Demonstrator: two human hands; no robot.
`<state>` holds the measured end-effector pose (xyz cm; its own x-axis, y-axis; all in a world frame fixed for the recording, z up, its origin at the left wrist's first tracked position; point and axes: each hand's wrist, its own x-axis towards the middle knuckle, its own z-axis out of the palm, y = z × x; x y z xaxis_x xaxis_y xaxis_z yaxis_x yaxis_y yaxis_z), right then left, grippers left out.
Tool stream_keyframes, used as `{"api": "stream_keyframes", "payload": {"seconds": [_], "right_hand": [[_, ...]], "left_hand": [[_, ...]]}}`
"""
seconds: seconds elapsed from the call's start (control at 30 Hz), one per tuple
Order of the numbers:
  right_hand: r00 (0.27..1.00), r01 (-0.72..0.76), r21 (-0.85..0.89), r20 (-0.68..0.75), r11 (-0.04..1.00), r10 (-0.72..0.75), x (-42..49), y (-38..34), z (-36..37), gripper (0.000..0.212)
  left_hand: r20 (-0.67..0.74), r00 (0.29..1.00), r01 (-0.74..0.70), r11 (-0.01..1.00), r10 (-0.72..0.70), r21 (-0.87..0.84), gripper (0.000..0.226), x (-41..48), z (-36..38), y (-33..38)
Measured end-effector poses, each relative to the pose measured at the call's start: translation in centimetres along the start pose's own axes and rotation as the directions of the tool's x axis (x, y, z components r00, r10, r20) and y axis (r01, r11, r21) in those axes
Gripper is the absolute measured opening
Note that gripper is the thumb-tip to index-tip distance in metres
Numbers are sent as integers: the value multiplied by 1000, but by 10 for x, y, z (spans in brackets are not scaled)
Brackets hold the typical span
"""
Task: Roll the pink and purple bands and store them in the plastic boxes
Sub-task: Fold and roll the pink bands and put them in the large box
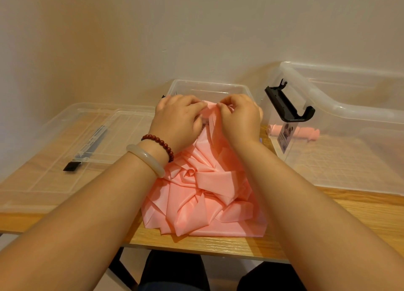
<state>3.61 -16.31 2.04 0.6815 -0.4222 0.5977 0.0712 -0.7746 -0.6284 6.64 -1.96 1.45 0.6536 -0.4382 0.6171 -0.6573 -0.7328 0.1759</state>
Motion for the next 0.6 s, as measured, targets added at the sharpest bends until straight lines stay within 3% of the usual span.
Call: {"api": "stream_keyframes", "payload": {"seconds": [0.1,0.37,0.6], "right_hand": [[999,-18,75,-50,997,22,-4,0,2,14],[995,-63,32,-81,998,65,-2,3,0,17],[990,141,-79,26,987,-140,-9,1,6,19]], "left_hand": [[36,999,9,1000,-9,21,35,2,-3,0],[67,998,0,999,-3,53,38,4,-4,0],[71,997,-10,1000,9,24,39,-1,-5,-2]]}}
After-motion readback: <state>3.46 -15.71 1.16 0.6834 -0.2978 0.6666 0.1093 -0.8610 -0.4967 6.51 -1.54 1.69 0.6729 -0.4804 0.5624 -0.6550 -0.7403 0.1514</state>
